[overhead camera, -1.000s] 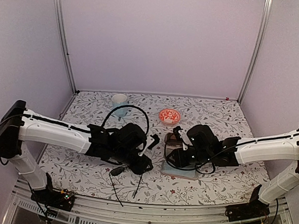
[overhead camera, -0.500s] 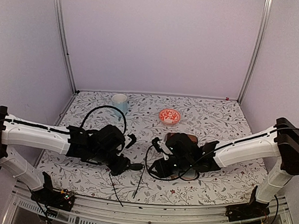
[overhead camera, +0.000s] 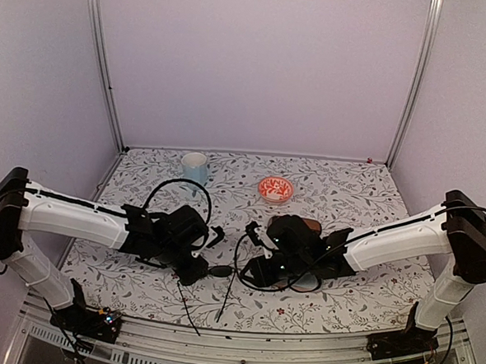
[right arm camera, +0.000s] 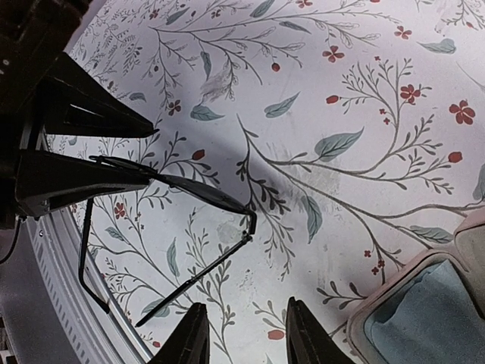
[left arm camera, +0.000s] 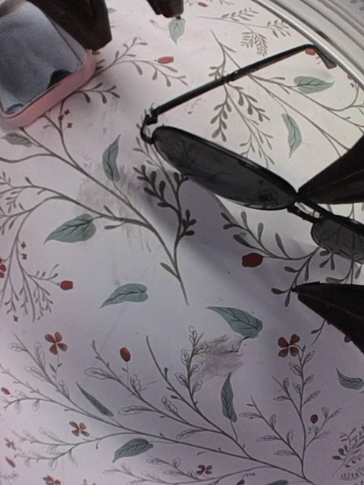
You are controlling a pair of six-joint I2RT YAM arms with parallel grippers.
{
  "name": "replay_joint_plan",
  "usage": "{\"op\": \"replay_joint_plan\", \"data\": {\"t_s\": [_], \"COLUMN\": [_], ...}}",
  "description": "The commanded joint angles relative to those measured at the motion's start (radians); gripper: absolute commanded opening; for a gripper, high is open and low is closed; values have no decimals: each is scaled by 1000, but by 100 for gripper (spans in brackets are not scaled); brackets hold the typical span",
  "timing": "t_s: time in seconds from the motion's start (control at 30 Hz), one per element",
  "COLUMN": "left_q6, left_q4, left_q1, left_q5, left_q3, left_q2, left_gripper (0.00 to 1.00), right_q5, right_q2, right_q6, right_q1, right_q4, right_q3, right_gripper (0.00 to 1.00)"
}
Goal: Organize the sunglasses
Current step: Pick up the sunglasses from the center of the board.
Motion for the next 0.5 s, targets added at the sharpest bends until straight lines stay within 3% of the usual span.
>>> {"op": "replay_joint_plan", "data": {"t_s": [0.0, 0.47], "left_q6": [20, 34], "left_q4": [-3, 8], "left_q1": [11, 12], "left_q5": [26, 65], "left_q3": [31, 56], "left_q2": [8, 45], "left_gripper": [32, 11], "right_q5": [-5, -2], "right_q2": [23, 43], "right_q6": [7, 5], "right_q1": [6, 6], "right_q4": [7, -5], "right_q3": [30, 48], "right_gripper": [36, 36]}}
